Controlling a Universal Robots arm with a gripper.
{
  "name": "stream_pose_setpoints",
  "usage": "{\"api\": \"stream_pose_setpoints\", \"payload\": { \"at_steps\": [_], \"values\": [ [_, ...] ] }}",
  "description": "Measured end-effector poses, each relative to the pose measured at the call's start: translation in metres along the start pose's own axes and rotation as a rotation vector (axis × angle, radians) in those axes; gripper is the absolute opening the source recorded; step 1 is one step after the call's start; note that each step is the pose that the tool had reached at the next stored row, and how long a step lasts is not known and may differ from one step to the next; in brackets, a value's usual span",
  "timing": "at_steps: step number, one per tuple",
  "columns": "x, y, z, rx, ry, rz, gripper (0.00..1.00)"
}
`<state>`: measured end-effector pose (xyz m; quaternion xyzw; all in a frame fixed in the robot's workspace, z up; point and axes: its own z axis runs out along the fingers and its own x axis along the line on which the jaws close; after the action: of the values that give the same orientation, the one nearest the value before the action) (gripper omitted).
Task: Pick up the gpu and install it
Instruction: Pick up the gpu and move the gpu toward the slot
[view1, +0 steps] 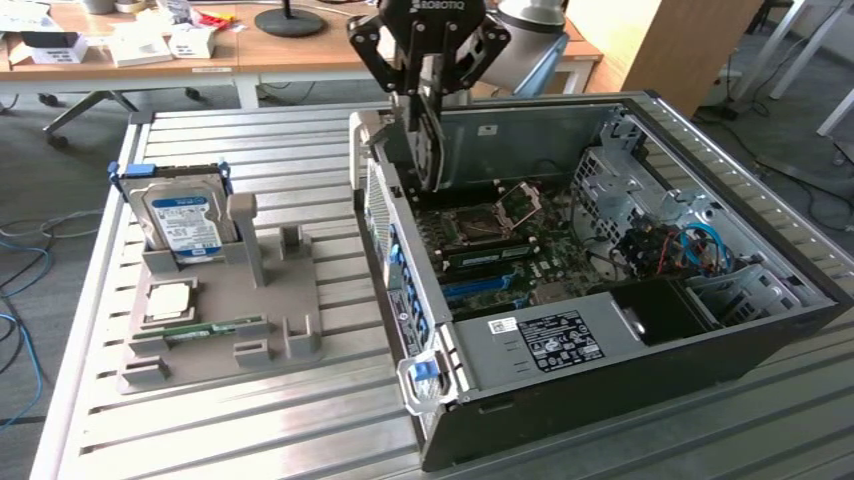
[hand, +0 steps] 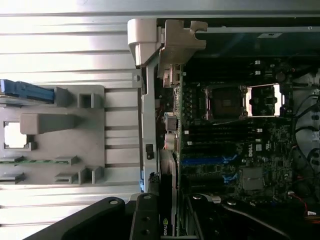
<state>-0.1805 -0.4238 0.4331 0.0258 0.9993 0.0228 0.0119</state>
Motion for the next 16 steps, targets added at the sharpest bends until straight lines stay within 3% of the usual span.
{"api": "stream_pose_setpoints", "payload": {
  "at_steps": [16],
  "values": [
    [-0.072,0.0037,0.0018,-0.0002,0.0007,0.000,0.26]
  ]
}}
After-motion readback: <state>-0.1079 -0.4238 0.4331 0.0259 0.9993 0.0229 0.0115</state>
